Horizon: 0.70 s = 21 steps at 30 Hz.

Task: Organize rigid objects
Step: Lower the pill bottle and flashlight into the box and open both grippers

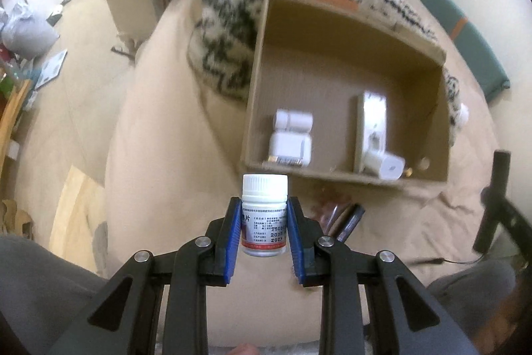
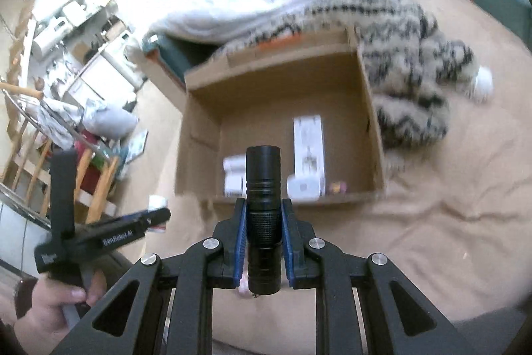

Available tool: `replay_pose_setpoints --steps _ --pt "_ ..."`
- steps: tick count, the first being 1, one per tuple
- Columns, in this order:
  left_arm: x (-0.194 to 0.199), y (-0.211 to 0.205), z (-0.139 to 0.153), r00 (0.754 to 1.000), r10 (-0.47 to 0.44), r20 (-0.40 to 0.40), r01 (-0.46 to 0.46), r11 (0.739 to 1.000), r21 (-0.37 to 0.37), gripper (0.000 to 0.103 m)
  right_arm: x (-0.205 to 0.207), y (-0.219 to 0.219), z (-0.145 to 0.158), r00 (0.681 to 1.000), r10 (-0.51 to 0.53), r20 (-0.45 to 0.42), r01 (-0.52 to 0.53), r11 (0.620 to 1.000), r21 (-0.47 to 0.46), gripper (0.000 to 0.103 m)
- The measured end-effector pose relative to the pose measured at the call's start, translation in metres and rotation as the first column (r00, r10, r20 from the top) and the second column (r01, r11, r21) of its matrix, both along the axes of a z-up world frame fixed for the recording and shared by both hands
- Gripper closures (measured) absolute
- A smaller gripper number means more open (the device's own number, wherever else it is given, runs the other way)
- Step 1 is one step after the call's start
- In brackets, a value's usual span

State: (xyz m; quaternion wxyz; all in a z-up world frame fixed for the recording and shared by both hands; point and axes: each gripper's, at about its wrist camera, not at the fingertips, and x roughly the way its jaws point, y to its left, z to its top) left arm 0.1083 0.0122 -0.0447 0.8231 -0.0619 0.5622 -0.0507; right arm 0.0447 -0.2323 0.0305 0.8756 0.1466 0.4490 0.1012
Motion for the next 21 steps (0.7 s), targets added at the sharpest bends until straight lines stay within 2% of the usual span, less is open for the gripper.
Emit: replay_pose_setpoints --steps 8,13,16,21 --pt "0.025 -0.007 0.031 0.997 -0.009 0.075 0.009 1.0 0.003 0.079 0.036 -0.01 0.062 0.994 0.009 0.112 -0.003 0.998 -0.058 0.083" --pt "0.053 -0.015 0.044 0.995 -0.012 0.102 0.01 1.0 0.014 0.079 0.063 -0.013 0.088 0.985 0.002 0.174 0.013 0.996 -0.083 0.083" --pt "0.07 -0.024 0.04 0.995 -0.016 0.102 0.014 1.0 0.025 0.079 0.081 -0.016 0.076 0.988 -0.006 0.153 0.018 0.997 -0.077 0.083" --pt "0.092 -0.04 0.011 0.997 -0.037 0.06 0.033 0.998 0.061 0.079 0.102 -0.022 0.014 0.999 -0.035 0.035 0.037 0.997 -0.071 0.083"
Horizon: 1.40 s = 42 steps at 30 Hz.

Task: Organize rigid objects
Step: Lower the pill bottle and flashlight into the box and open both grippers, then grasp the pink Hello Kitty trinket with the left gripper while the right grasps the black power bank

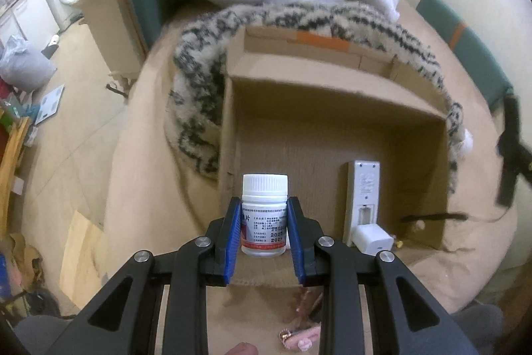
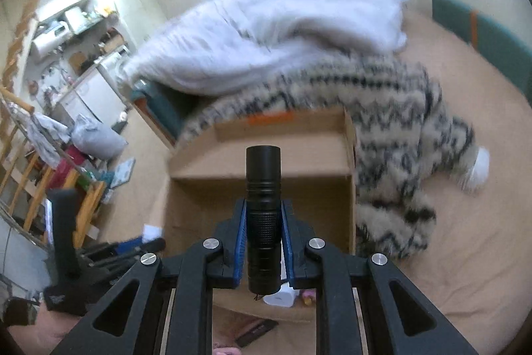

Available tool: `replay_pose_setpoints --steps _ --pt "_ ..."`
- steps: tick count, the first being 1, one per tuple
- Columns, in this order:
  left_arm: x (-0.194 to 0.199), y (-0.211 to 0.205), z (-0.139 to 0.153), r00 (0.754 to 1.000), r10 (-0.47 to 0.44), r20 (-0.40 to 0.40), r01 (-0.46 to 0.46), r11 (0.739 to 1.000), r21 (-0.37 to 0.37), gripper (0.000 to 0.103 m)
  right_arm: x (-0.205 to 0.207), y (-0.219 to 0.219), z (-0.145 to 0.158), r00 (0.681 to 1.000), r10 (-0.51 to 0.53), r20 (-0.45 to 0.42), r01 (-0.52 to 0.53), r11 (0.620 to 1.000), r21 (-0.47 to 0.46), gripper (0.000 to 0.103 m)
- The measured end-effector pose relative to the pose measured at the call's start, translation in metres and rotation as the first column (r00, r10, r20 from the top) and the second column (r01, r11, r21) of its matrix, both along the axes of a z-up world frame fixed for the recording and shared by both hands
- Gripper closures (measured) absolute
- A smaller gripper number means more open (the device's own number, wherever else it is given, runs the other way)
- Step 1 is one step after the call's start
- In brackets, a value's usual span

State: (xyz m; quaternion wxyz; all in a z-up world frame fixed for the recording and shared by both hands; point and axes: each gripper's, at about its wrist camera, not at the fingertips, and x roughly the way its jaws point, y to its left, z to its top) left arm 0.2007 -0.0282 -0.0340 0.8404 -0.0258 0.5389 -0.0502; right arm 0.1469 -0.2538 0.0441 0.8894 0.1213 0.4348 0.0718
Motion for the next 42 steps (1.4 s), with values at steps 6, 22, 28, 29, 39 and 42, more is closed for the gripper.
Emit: replay_pose_setpoints --steps 6,22,28,29,39,42 --pt "0.01 -0.014 -0.043 0.998 -0.024 -0.062 0.026 0.999 0.025 0.079 0.009 -0.006 -0.08 0.989 -0.036 -0.144 0.039 0.999 0.019 0.083" --pt "0.006 -0.033 -0.069 0.998 -0.07 0.005 0.069 0.995 0.074 0.079 0.019 0.011 -0.132 0.972 -0.028 -0.232 0.005 0.995 -0.098 0.083" --pt "0.005 -0.035 -0.066 0.996 -0.083 0.027 0.08 0.992 0.094 0.079 0.022 0.011 -0.135 0.968 -0.027 -0.248 0.004 0.996 -0.092 0.083" --pt "0.005 -0.035 -0.066 0.996 -0.085 0.028 0.082 0.992 0.096 0.079 0.023 0.011 -0.134 0.969 -0.025 -0.246 0.005 0.997 -0.08 0.083" --pt "0.0 -0.037 -0.062 0.997 -0.072 0.041 0.066 0.99 0.125 0.034 0.02 0.015 -0.111 0.99 0.018 -0.143 -0.012 0.999 0.049 0.025" --pt "-0.003 -0.039 -0.058 0.995 -0.08 0.055 0.072 0.989 0.13 0.025 0.021 0.016 -0.109 0.991 0.028 -0.132 -0.02 0.998 0.062 0.024"
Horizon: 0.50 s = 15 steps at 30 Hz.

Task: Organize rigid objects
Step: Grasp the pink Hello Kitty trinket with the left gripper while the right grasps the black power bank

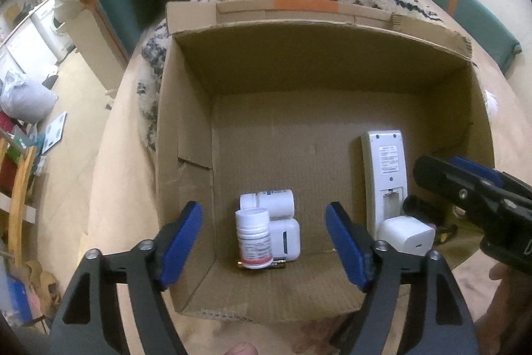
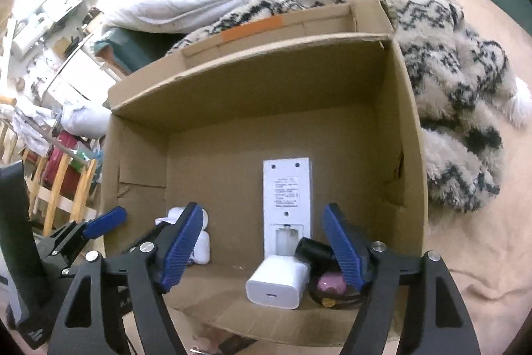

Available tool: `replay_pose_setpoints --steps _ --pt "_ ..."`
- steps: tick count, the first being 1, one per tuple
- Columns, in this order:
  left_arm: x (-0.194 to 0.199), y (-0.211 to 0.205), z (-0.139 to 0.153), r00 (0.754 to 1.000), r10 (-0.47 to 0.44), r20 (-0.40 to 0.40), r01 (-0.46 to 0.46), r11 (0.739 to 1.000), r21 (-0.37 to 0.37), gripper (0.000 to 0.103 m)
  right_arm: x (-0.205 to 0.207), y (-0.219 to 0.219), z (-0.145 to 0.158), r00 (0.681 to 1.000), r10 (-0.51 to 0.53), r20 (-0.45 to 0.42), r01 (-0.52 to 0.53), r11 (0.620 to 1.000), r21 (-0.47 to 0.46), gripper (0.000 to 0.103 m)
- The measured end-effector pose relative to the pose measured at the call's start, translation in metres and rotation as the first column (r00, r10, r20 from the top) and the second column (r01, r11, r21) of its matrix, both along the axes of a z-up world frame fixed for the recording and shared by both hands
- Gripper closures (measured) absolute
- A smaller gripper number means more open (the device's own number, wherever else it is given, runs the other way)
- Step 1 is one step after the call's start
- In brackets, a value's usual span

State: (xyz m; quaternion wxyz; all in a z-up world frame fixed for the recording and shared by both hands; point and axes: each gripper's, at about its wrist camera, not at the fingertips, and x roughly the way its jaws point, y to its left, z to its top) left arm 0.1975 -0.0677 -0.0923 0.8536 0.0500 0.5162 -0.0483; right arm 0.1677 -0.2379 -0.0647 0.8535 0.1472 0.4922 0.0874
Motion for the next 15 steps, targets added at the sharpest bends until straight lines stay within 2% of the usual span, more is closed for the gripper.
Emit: replay_pose_setpoints --steps 4,11,15 --pt "-0.001 -0.001 0.001 1.0 0.0 -0.001 0.0 1.0 0.015 0.022 0.0 -0.003 -0.002 1.0 -0.017 -0.011 0.017 1.0 0.015 0.024" --pt "-0.005 0.007 0.008 1.0 0.004 -0.006 -0.004 1.0 -0.016 0.022 -0.009 -0.007 0.003 1.0 -0.019 0.001 0.019 0.999 0.048 0.024" --pt "-0.012 0.011 0.019 1.0 0.012 0.016 -0.011 0.999 -0.042 0.022 -0.02 -0.005 0.011 1.0 -0.008 0.023 0.006 0.998 0.056 0.024"
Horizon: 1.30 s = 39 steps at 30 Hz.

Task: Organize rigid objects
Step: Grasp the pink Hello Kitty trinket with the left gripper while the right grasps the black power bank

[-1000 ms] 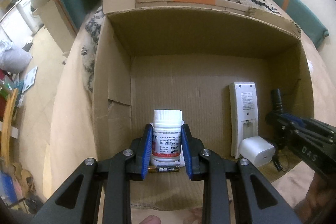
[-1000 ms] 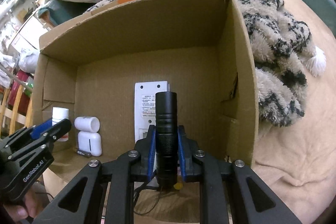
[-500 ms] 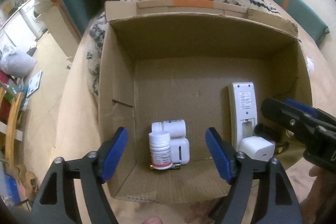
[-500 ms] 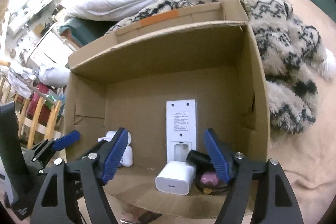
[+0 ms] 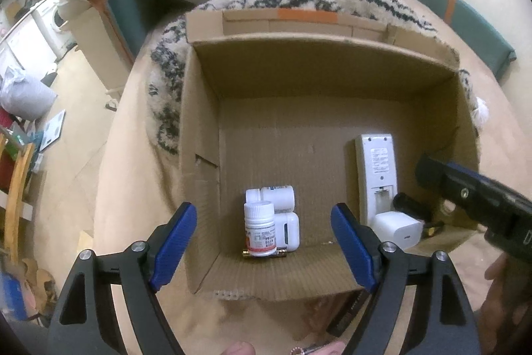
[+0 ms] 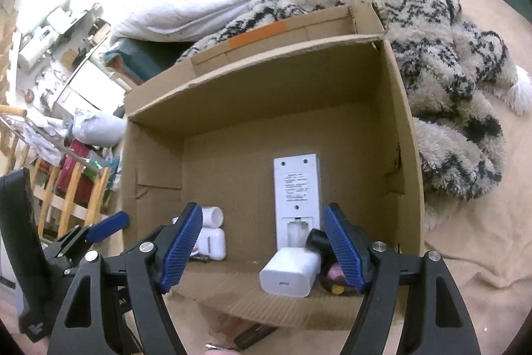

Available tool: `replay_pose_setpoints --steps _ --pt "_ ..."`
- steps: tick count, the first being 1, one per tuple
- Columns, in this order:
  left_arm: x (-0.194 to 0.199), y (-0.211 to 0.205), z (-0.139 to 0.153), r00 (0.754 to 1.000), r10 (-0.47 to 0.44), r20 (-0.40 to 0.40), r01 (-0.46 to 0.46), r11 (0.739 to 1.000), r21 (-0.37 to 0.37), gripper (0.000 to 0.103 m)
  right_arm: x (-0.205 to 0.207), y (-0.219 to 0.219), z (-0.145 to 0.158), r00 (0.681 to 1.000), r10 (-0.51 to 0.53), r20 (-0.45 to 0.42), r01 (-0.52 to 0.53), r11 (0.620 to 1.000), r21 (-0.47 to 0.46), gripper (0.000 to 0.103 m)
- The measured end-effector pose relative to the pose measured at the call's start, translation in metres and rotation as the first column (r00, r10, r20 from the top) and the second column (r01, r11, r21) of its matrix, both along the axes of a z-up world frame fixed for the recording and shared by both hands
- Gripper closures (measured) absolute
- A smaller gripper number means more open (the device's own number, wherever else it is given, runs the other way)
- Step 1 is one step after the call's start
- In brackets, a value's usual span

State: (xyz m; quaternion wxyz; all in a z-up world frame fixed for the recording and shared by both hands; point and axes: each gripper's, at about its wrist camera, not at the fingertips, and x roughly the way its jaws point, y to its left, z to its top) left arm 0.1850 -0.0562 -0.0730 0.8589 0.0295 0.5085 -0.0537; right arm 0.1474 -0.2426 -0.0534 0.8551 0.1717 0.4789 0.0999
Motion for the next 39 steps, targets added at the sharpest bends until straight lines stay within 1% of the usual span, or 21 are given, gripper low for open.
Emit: replay_pose_setpoints --steps 2,4,7,13,16,20,22,24,26,29,31,33,34,35,36,37,39 --pt "-0.007 0.003 0.001 1.0 0.012 0.004 -0.012 1.0 0.0 0.02 -0.007 0.002 0.004 1.0 0.006 0.01 -0.006 1.0 -0.002 0.024" --pt "-0.013 0.007 -0.002 1.0 0.023 -0.011 -0.023 1.0 0.003 0.02 -0.013 0.003 0.008 1.0 0.008 0.018 -0.008 1.0 -0.005 0.024" --pt "-0.023 0.012 -0.007 0.998 0.034 -0.043 -0.034 0.999 0.0 0.02 -0.025 0.003 0.007 1.0 -0.002 0.009 0.002 1.0 0.022 0.024" --pt "-0.042 0.027 -0.006 0.996 0.073 -0.046 -0.073 0.997 0.004 0.02 -0.047 0.01 0.006 1.0 -0.006 -0.007 0.007 0.999 0.036 0.024" --pt "-0.053 0.032 -0.012 0.993 0.093 -0.077 -0.093 0.996 0.002 0.02 -0.054 0.015 0.004 1.0 -0.001 -0.012 0.001 0.999 0.04 0.024" --pt "-0.069 0.029 -0.029 0.984 0.09 -0.156 -0.093 0.996 -0.012 0.02 -0.06 0.02 -0.003 0.999 0.0 -0.036 0.001 0.999 0.041 0.024" --pt "-0.081 0.021 -0.043 0.973 0.059 -0.223 -0.068 0.997 -0.035 0.02 -0.063 0.02 -0.008 0.998 -0.011 -0.058 0.014 0.999 0.045 0.024" --pt "-0.092 0.013 -0.058 0.954 0.03 -0.297 -0.049 0.997 -0.058 0.02 -0.064 0.019 -0.014 0.996 -0.024 -0.084 0.028 0.998 0.051 0.024" --pt "-0.1 0.006 -0.068 0.94 0.008 -0.34 -0.039 0.996 -0.084 0.02 -0.065 0.017 -0.019 0.994 -0.037 -0.105 0.042 0.998 0.051 0.024" --pt "-0.111 -0.014 -0.08 0.927 -0.068 -0.369 0.039 0.996 -0.086 0.02 -0.064 0.012 -0.021 0.992 -0.053 -0.112 0.061 0.996 0.07 0.024" --pt "-0.116 -0.027 -0.086 0.918 -0.118 -0.378 0.099 0.993 -0.07 0.02 -0.062 0.009 -0.023 0.991 -0.061 -0.117 0.071 0.994 0.087 0.024" --pt "-0.118 -0.037 -0.093 0.915 -0.138 -0.379 0.133 0.99 -0.039 0.02 -0.061 0.006 -0.026 0.989 -0.069 -0.129 0.082 0.992 0.097 0.024" --pt "-0.119 -0.039 -0.096 0.913 -0.143 -0.383 0.142 0.989 -0.032 0.025 -0.061 0.006 -0.026 0.989 -0.071 -0.133 0.085 0.992 0.097 0.024" --pt "-0.119 -0.041 -0.1 0.91 -0.15 -0.387 0.151 0.988 -0.027 0.039 -0.061 0.006 -0.027 0.988 -0.073 -0.136 0.087 0.992 0.096 0.024" --pt "-0.12 -0.043 -0.101 0.908 -0.158 -0.389 0.161 0.987 -0.024 0.05 -0.061 0.005 -0.027 0.988 -0.074 -0.136 0.088 0.992 0.095 0.024" --pt "-0.12 -0.044 -0.102 0.907 -0.165 -0.387 0.172 0.985 -0.015 0.058 -0.061 0.005 -0.026 0.988 -0.075 -0.135 0.089 0.991 0.097 0.024" --pt "-0.12 -0.043 -0.101 0.909 -0.176 -0.379 0.177 0.984 -0.032 0.058 -0.061 0.003 -0.026 0.988 -0.079 -0.135 0.092 0.991 0.1 0.024"
